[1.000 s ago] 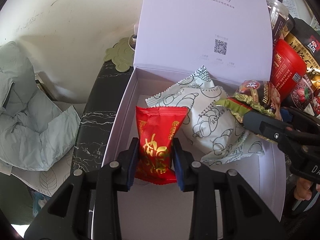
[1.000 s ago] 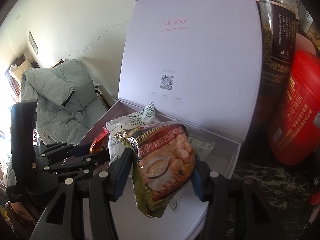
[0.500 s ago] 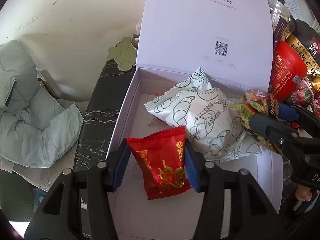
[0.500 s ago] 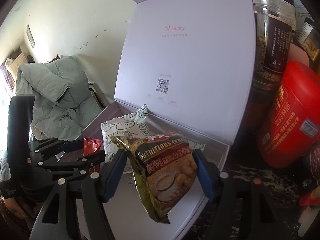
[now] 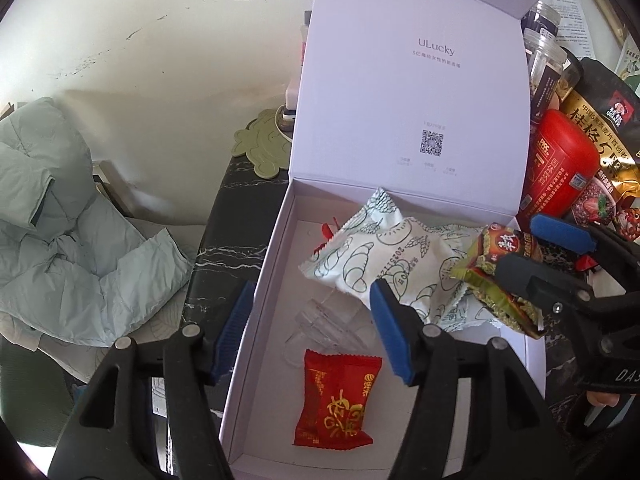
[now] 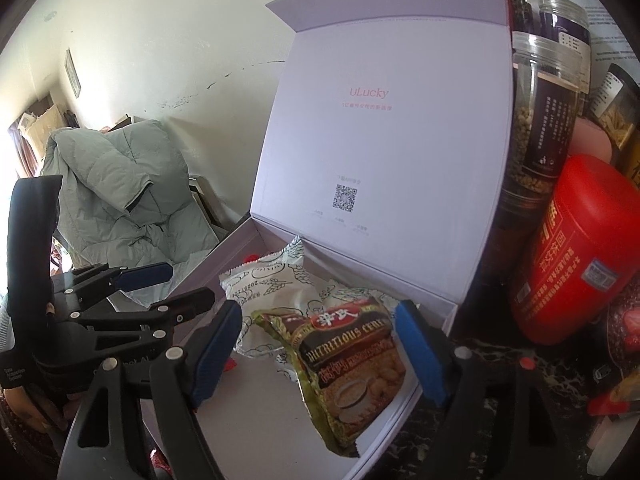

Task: Organize objects
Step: 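Open both tools to release the packets into the box and withdraw, then move both tools back toward the red packets lying on the table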

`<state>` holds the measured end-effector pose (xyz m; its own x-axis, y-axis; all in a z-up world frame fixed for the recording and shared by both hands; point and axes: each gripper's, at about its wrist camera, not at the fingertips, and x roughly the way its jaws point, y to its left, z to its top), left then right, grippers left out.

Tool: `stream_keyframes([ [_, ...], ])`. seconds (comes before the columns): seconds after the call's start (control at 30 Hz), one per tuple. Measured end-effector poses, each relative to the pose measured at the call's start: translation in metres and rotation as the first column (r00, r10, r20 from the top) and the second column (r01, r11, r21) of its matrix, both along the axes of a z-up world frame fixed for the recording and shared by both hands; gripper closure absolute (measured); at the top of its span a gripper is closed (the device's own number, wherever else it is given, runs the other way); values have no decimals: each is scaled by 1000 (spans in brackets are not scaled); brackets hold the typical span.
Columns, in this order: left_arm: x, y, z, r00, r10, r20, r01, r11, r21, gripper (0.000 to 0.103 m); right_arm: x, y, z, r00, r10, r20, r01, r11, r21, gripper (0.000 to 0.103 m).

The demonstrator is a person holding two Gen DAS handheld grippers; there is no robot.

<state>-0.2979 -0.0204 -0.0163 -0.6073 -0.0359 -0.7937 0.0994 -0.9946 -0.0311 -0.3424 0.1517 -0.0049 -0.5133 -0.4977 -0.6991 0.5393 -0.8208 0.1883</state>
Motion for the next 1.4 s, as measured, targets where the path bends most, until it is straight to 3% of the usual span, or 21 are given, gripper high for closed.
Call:
stream_keyframes([
  [0.73,35,10,44,998,3,-67,-4,1000,-27,43,28,16,32,998,-19,-54,18,1000,-17,23],
  [1.4,106,21,101,989,40,-144,-47,998,-47,27,97,37,82,992,-3,-125,4,1000,6,19],
])
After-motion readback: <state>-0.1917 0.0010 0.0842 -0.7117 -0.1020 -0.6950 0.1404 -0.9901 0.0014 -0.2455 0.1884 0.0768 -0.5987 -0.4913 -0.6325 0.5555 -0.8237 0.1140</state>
